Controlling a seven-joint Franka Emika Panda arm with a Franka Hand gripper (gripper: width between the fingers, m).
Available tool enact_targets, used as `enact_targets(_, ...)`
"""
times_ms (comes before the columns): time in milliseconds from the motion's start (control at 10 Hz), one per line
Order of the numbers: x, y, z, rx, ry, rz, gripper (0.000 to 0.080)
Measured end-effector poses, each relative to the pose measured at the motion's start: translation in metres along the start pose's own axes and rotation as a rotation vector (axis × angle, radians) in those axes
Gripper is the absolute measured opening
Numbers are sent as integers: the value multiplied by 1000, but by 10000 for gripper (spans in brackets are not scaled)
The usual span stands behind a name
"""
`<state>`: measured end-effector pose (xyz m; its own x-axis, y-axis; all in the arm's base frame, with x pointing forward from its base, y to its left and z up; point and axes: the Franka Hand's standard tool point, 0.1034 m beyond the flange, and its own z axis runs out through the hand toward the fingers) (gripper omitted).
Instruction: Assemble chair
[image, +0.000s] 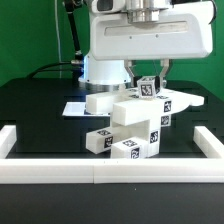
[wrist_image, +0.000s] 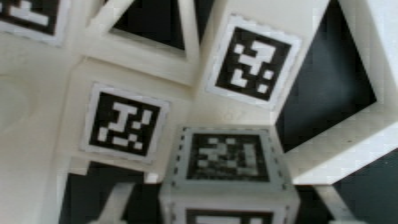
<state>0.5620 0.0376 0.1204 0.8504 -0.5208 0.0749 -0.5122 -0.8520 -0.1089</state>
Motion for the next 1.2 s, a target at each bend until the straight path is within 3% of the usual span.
enact_targets(500,0,0,0,0,0,71,286)
enact_targets(1200,-1,0,0,1,-2,570,288)
